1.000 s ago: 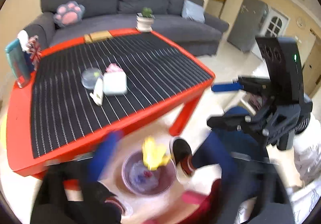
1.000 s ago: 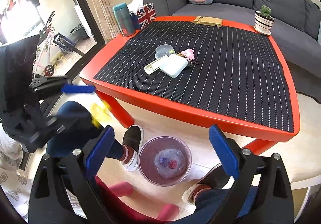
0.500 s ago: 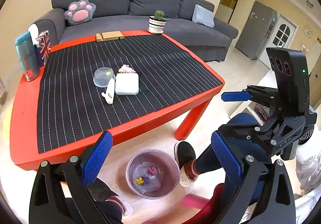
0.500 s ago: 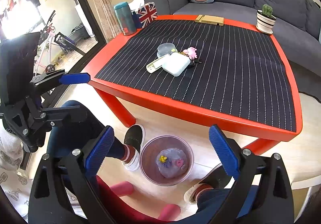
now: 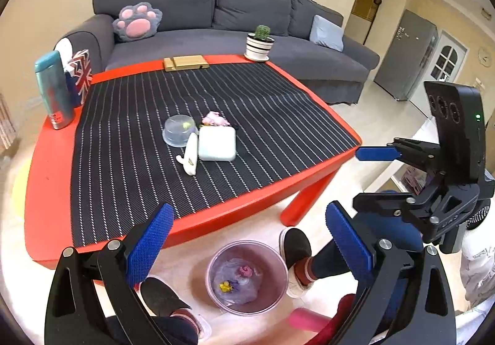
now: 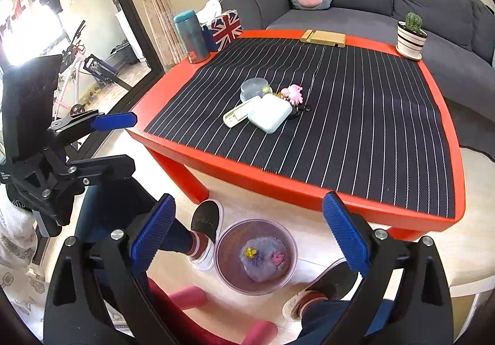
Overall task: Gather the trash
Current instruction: 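Move the left gripper back over the mat toward the white strip, then grasp the white plastic strip with the left gripper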
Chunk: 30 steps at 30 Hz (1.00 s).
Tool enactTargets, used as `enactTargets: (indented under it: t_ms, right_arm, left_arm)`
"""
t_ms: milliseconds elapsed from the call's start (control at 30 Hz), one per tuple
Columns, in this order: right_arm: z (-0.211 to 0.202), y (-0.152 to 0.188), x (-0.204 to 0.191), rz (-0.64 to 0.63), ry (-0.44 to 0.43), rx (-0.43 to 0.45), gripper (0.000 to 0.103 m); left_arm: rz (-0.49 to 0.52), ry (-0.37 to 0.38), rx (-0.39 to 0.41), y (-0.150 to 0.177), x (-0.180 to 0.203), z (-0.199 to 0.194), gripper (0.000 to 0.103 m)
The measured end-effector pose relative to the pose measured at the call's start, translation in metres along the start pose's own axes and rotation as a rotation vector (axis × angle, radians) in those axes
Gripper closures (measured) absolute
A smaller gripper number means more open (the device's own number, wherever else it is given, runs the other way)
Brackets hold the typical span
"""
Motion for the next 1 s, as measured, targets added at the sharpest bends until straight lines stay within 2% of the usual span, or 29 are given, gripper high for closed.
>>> enactTargets:
  t_ms: [300, 567, 933, 1000]
  right_arm:
    - [0.009, -0.018, 0.017, 0.012, 0.003, -0.004, 0.009]
    - [0.023, -0.025, 0.031, 0.028, 0.009, -0.027, 0.009]
    - [0.036, -0.021, 0.046, 0.055, 0.012, -0.05, 0.009]
    - [0.038, -0.02, 0.048, 0.061, 0.013, -0.052, 0.009]
  left_arm:
    - [0.002, -0.07, -0.033, -0.03, -0.022, 0.027, 0.008]
    - [-0.011, -0.091, -0.092, -0.052, -0.043, 0.062, 0.008]
    - [-0.02, -0.139, -0.217, -0.058, -0.065, 0.123, 0.009]
    - [-0.025, -0.142, -0.216, -0.057, -0.068, 0.128, 0.014]
Point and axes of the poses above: each gripper's, at about its wrist camera, not at the fingertips, and z roughly the way its jaws point, x to its right, y to its underside, the point moved 1 cm from there along z, roughly the way its jaws point, and after that the axes turned 9 degrees about -z, right-handed, at the moved point
